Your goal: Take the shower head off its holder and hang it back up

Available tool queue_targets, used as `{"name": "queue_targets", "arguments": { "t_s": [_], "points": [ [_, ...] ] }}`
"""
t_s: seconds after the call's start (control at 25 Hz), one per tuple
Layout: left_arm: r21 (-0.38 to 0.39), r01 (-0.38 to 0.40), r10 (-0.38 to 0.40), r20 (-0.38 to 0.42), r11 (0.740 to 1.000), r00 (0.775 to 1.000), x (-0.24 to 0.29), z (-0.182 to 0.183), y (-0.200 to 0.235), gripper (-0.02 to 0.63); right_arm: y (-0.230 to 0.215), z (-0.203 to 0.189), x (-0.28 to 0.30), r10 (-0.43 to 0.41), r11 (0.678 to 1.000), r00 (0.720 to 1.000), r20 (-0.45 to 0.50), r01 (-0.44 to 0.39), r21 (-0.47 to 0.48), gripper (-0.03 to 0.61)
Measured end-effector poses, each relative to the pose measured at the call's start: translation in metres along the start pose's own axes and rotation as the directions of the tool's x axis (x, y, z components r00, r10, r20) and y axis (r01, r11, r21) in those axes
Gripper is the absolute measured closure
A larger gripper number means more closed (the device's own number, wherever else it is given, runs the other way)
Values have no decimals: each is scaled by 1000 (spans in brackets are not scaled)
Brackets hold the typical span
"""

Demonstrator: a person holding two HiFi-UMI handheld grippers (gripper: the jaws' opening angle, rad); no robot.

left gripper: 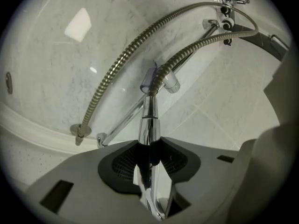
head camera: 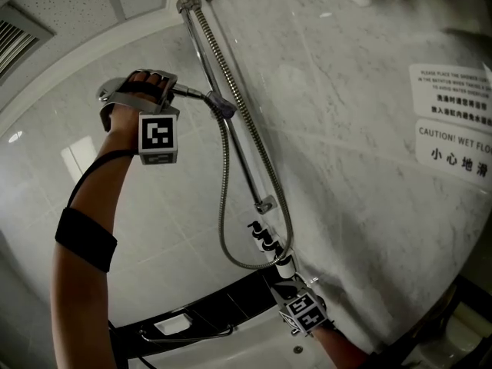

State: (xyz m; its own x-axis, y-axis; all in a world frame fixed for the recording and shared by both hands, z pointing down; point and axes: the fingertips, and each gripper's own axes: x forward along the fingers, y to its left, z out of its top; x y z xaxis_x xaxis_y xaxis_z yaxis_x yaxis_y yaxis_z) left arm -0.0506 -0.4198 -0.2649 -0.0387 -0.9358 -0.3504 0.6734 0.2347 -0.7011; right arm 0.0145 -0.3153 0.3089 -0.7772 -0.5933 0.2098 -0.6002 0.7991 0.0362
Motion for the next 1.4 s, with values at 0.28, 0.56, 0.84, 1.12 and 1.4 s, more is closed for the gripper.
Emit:
{"name": "queue_targets", "arguments": {
  "t_s": [0.28,0.56,0.84,1.12,1.4],
  "points": [
    [-171,75,-87,-63,982,994,-29,-60,-37,486,24,6,10,35,999,999,-7,-35,-15,554],
    [-378,167,-225,-115,911,968,-66,-121,-112,486,48,18,18,65,998,998,4,-64,-22,555],
    [-615,273,-378,-44,740,925,-123,-149,-217,485,53,30,23,58,998,998,14,-58,23,555],
    [-845,280,-504,15,455,864,-202,-150,-327,485,73,29,30,78,997,997,4,-78,28,555],
    [-974,205,-586,111,95,803,-300,-117,-436,483,106,16,33,118,991,993,-8,-117,63,555]
  ]
}}
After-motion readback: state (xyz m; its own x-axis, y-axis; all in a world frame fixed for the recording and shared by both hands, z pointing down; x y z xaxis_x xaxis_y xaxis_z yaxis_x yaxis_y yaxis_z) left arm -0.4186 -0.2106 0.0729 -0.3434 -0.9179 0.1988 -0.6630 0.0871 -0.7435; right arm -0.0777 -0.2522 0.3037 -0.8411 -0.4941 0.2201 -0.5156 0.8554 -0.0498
